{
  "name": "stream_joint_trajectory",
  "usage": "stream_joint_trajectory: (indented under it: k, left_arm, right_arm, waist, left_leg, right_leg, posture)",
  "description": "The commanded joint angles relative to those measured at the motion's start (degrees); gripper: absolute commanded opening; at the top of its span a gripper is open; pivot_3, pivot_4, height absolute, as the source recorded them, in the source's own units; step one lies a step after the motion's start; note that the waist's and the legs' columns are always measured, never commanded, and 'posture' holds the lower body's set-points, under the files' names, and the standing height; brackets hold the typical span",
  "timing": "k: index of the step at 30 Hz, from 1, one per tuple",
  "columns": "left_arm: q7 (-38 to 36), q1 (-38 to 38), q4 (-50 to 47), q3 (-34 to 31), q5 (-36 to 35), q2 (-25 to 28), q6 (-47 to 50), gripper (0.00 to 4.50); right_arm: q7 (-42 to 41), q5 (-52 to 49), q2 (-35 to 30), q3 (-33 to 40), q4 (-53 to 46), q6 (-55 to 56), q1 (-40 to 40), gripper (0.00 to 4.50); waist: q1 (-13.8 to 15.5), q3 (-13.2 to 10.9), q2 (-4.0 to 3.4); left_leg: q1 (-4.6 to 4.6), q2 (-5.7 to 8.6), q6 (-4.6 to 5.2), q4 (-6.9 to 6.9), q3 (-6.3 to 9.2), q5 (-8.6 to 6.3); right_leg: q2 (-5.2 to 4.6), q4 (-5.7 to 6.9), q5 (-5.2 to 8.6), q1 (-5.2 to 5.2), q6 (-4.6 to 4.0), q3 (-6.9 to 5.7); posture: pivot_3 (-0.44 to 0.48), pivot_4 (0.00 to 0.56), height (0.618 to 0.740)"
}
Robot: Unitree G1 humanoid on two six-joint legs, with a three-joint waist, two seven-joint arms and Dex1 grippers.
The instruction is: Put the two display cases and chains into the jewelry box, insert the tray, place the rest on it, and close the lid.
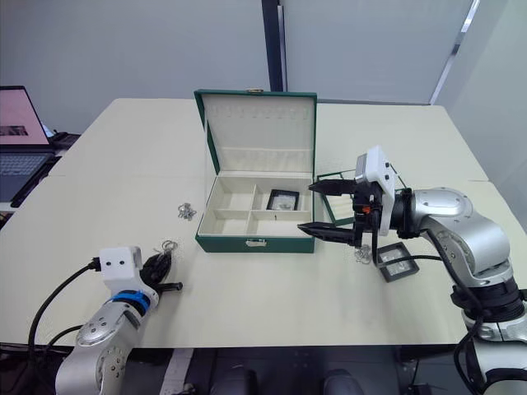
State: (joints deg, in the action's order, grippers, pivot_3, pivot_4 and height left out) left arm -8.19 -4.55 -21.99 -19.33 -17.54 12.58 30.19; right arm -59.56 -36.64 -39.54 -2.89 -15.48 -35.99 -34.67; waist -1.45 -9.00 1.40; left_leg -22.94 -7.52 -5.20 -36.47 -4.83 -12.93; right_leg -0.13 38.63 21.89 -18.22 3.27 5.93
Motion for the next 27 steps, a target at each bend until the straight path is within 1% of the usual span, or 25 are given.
stream_joint_trajectory:
  k: [1, 7, 11, 15, 17, 19, 23, 27]
  left_arm:
    - [1.8, 1.4, -8.7, -0.4, -1.8, -0.7, -0.1, 0.24]
    - [5.3, 2.3, -17.7, -0.4, -3.7, -1.5, 4.5, 0.24]
    - [7.0, 7.0, -20.6, 0.1, -5.0, -0.4, 7.9, 0.24]
    - [8.7, 13.5, -19.4, 3.4, -4.3, -0.2, 10.9, 0.24]
    - [9.3, 16.0, -18.9, 5.5, -3.9, -1.0, 11.6, 0.24]
    - [10.1, 17.6, -18.4, 7.0, -3.8, -2.0, 12.0, 0.24]
    - [11.3, 20.7, -15.1, 11.7, -1.2, -3.5, 11.9, 0.24]
    - [12.0, 23.3, -10.2, 13.8, 1.2, -4.4, 10.9, 0.24]
  right_arm:
    - [0.1, 0.2, 0.4, 1.4, -0.6, 1.4, -1.2, 4.50]
    - [-0.5, 0.7, 0.8, 1.3, 0.7, 2.2, -2.2, 4.50]
    - [-0.9, 1.1, 1.3, 1.5, 2.7, 2.7, -3.5, 4.50]
    - [-0.7, 1.1, 2.5, 2.3, 5.8, 3.3, -6.0, 4.50]
    - [-0.8, 0.6, 2.7, 3.0, 7.0, 3.1, -7.4, 4.50]
    - [-1.1, 0.9, 2.5, 3.2, 8.2, 3.5, -8.4, 4.50]
    - [0.0, 1.4, 3.1, 4.4, 11.9, 3.4, -11.9, 4.50]
    - [0.6, 2.2, 3.6, 4.3, 13.7, 4.1, -13.0, 4.50]
  waist:
    - [0.0, 0.0, 0.05]
    - [-0.1, 0.0, 0.06]
    - [-0.1, 0.0, 0.07]
    - [-0.1, -0.1, 0.08]
    - [-0.1, -0.1, 0.08]
    - [-0.1, -0.1, 0.07]
    - [-0.1, -0.1, 0.06]
    - [-0.1, -0.1, 0.06]
  left_leg:
    - [-0.01, 0.00, 0.00, 0.02, 0.00, 0.00]
    - [0.01, 0.00, -0.03, 0.14, -0.04, 0.00]
    - [0.02, 0.01, -0.04, 0.14, -0.02, 0.01]
    - [0.02, 0.03, -0.04, 0.13, -0.03, 0.01]
    - [0.02, 0.03, -0.05, 0.13, -0.04, 0.01]
    - [0.01, 0.03, -0.05, 0.15, -0.04, 0.01]
    - [0.02, 0.03, -0.05, 0.22, -0.06, 0.01]
    - [0.02, 0.02, -0.05, 0.28, -0.07, 0.01]
  right_leg:
    - [0.00, -0.02, 0.00, 0.00, 0.00, 0.01]
    - [0.00, -0.13, 0.00, 0.01, 0.00, 0.04]
    - [0.00, -0.12, 0.00, 0.01, 0.00, 0.03]
    - [0.00, -0.14, 0.00, 0.03, 0.00, 0.04]
    - [0.00, -0.16, 0.00, 0.02, 0.00, 0.07]
    - [0.00, -0.18, 0.00, 0.01, 0.00, 0.07]
    - [0.00, -0.25, 0.00, 0.01, 0.00, 0.08]
    - [0.01, -0.33, -0.01, 0.02, 0.00, 0.08]
  posture:
    - [0.000, 0.150, 0.740]
    - [0.000, 0.150, 0.740]
    - [0.000, 0.150, 0.740]
    - [0.000, 0.150, 0.740]
    - [0.000, 0.150, 0.740]
    - [0.000, 0.150, 0.740]
    - [0.000, 0.150, 0.740]
    - [0.000, 0.150, 0.740]
